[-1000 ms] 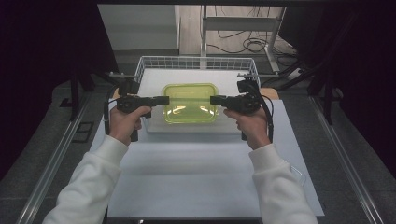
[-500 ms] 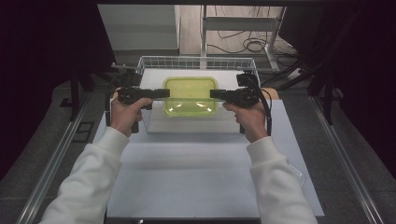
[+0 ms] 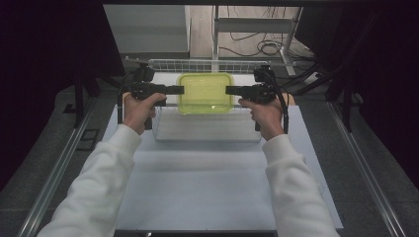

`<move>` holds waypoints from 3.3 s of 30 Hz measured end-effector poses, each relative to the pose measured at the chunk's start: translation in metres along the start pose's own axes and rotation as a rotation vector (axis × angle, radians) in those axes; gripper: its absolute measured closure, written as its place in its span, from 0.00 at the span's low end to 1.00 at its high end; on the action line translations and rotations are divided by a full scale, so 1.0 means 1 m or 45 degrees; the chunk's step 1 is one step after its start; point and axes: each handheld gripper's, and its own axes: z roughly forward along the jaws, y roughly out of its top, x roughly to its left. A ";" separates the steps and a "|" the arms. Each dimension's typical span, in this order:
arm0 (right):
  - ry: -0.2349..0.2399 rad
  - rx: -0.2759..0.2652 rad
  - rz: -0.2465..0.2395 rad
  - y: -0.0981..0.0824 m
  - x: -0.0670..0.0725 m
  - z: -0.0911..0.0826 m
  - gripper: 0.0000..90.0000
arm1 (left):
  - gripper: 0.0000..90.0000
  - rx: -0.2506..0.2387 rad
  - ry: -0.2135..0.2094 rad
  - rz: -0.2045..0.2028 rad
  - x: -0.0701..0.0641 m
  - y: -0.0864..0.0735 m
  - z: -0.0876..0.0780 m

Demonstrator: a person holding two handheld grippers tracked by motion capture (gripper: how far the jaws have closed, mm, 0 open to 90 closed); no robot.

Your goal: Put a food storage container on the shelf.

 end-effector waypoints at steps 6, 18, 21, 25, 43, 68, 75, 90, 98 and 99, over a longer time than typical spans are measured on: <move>-0.014 -0.001 0.022 0.006 -0.009 0.008 0.83 | 0.89 0.021 0.021 0.005 0.005 0.012 0.010; -0.021 -0.036 0.071 0.016 -0.026 0.015 0.83 | 0.88 0.027 0.018 -0.010 0.011 0.027 0.026; -0.023 -0.040 0.080 0.016 -0.027 0.015 0.83 | 0.88 0.026 0.013 -0.018 0.013 0.029 0.028; -0.036 -0.049 0.079 0.019 -0.031 0.017 0.83 | 0.88 0.027 -0.008 -0.049 0.019 0.031 0.035; 0.009 0.026 0.268 0.031 -0.054 0.036 0.81 | 0.85 0.070 -0.049 -0.267 0.044 0.044 0.052; -0.007 -0.022 0.357 0.031 -0.064 0.043 0.46 | 0.46 0.027 -0.063 -0.302 0.055 0.042 0.057; -0.055 -0.099 0.215 0.033 -0.048 0.029 0.33 | 0.30 -0.071 -0.082 -0.198 0.045 0.039 0.038; -0.076 -0.013 -0.030 -0.015 -0.020 -0.028 0.26 | 0.31 -0.096 -0.080 0.064 -0.005 -0.033 -0.027; 0.000 0.032 -0.060 -0.065 -0.023 -0.051 0.27 | 0.33 -0.039 -0.093 0.072 -0.003 -0.101 -0.037; 0.000 0.032 -0.060 -0.065 -0.023 -0.051 0.27 | 0.33 -0.039 -0.093 0.072 -0.003 -0.101 -0.037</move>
